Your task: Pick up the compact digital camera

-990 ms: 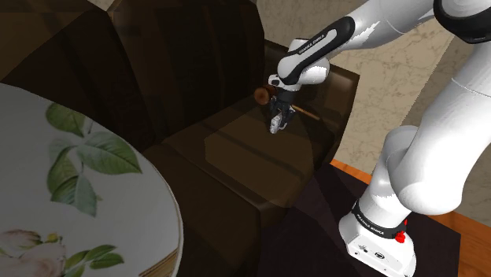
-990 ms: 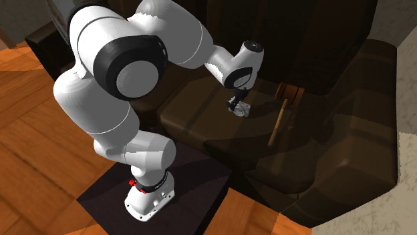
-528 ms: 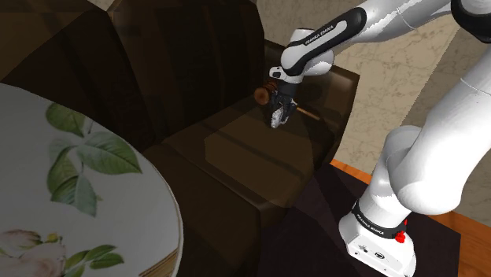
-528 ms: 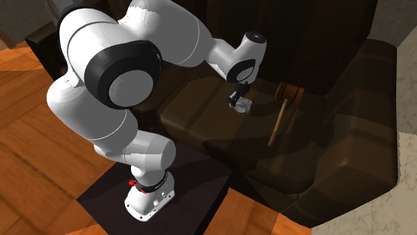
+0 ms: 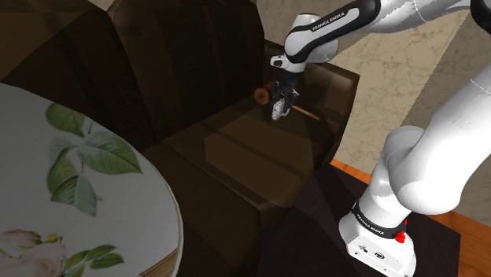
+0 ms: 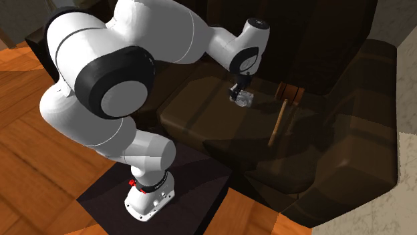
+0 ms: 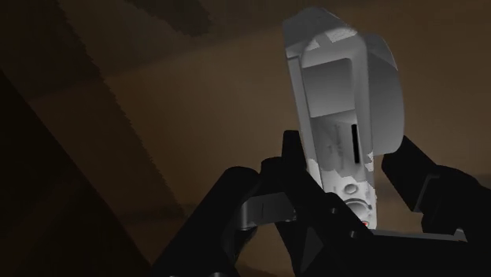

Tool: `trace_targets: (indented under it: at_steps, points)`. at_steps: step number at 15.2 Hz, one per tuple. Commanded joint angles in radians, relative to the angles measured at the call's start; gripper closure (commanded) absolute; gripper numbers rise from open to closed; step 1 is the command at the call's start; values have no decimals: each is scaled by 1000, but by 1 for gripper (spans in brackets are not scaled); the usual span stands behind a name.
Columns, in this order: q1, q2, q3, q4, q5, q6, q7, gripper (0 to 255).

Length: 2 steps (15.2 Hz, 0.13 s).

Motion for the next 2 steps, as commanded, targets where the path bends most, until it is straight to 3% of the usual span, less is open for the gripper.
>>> trace_targets:
  at_steps: [1,2]
  points:
    - [-1,-8,3,10,-5,-17,5,255]
    - [-1,-8,4,10,-5,-17,5,255]
